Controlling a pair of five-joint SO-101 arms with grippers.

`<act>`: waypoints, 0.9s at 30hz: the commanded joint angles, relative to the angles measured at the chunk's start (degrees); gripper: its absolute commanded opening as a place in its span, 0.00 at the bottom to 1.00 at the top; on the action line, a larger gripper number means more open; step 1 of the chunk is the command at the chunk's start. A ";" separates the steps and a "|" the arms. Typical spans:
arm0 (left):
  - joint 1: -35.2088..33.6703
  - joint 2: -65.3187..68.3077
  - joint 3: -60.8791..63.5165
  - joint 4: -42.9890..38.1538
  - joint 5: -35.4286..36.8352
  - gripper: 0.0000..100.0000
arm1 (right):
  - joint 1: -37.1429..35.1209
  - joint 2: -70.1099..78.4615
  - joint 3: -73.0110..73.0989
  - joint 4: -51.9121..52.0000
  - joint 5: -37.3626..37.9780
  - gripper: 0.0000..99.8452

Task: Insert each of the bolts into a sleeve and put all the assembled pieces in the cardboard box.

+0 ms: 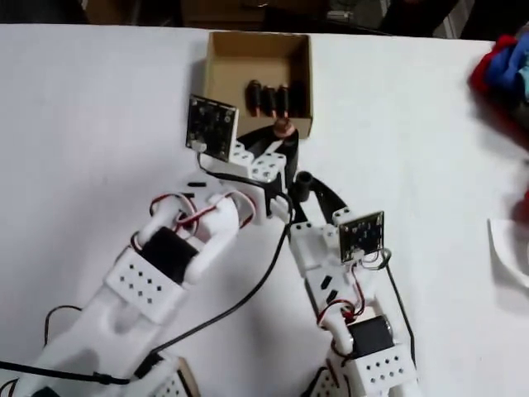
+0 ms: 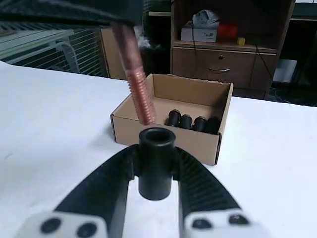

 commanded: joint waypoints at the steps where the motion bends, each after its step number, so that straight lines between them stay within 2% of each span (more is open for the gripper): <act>1: 2.11 -0.18 -3.21 0.00 0.26 0.03 | 0.13 0.31 0.62 -1.01 0.44 0.02; 5: 3.78 -0.18 -3.38 -0.35 0.09 0.03 | 0.13 0.40 0.62 -1.01 0.44 0.02; 27: 3.34 -0.09 1.98 -0.35 0.00 0.03 | 0.22 0.40 0.62 -0.75 0.44 0.02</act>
